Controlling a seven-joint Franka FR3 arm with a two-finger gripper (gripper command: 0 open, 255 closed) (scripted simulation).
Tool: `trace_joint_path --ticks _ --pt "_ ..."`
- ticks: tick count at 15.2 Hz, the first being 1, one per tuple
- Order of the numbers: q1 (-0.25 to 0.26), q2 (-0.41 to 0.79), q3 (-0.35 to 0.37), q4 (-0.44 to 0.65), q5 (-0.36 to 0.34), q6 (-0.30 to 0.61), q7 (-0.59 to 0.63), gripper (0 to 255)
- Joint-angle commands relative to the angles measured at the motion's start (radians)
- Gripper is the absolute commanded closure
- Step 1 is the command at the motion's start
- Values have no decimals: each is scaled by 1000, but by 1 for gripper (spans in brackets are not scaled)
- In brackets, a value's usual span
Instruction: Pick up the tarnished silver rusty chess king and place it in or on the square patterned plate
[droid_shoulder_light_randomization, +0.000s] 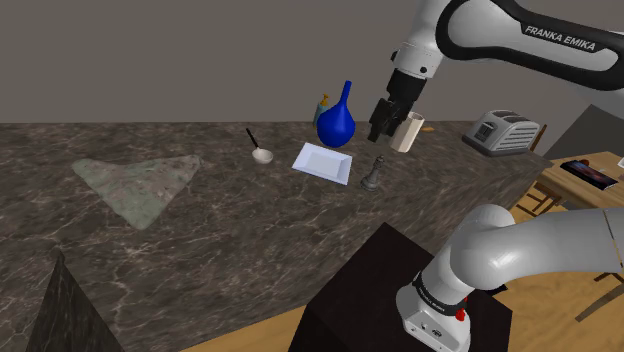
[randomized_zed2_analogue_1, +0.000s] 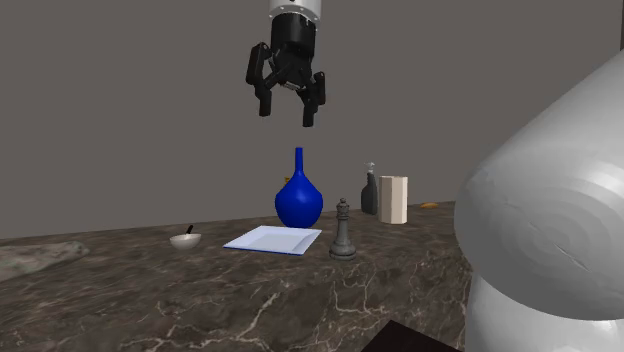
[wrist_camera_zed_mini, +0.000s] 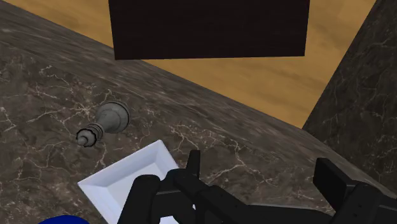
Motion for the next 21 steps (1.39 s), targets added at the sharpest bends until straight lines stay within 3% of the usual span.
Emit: trace_joint_path --ticks 1,11,21 --pt "0 0 0 0 0 0 0 0" --pt "-91 24 -147 -186 -129 280 -142 0" --pt "-168 192 -324 -250 -218 597 -285 0"
